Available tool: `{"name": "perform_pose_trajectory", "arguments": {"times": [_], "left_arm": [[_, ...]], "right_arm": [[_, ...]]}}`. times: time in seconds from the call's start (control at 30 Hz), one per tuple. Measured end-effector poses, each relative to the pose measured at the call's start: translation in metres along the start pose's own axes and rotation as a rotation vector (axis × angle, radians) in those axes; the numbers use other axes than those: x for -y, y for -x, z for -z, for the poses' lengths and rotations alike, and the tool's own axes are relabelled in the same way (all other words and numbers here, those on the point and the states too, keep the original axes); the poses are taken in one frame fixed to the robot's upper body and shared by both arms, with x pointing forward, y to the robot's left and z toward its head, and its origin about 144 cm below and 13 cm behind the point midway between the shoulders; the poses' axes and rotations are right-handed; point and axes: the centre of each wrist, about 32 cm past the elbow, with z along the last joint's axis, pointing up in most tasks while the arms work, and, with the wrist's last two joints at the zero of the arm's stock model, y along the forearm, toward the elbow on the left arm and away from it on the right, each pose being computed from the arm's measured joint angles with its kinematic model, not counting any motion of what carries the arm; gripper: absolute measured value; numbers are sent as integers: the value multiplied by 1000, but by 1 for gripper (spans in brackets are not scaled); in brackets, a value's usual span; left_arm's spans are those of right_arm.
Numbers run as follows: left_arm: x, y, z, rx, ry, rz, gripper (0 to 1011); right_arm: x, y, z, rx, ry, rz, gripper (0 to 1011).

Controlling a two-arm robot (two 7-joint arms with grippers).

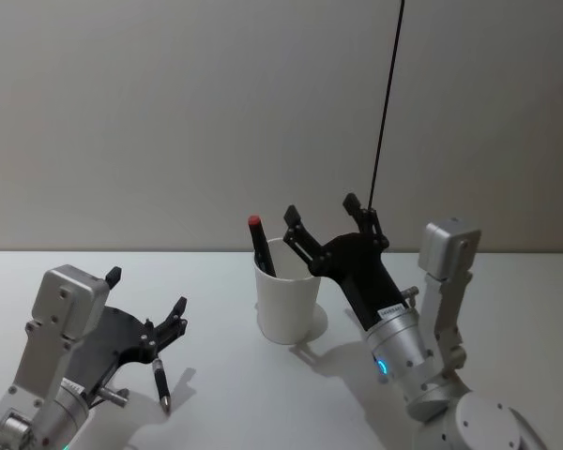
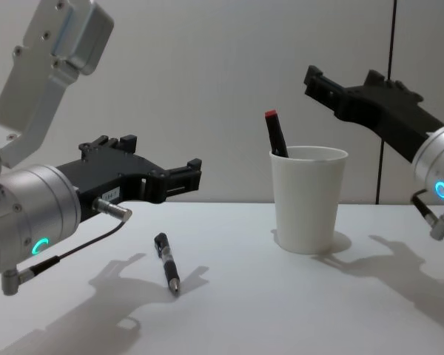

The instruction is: Place the pen into the pen holder.

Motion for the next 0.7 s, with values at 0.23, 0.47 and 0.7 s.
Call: {"name": "perform_pose_trajectory", "arguments": {"times": [0.23,0.47,0.7], "left_arm": [[0,0,0,0,0,0,1001],[0,0,0,0,0,0,1002],[0,0,0,0,0,0,1001]], "right_arm": [[2,-1,-2,0,5,4,1001],[15,-4,-6,12,39,18,1001],[35,-8,-14,31,99,39,1001]]}}
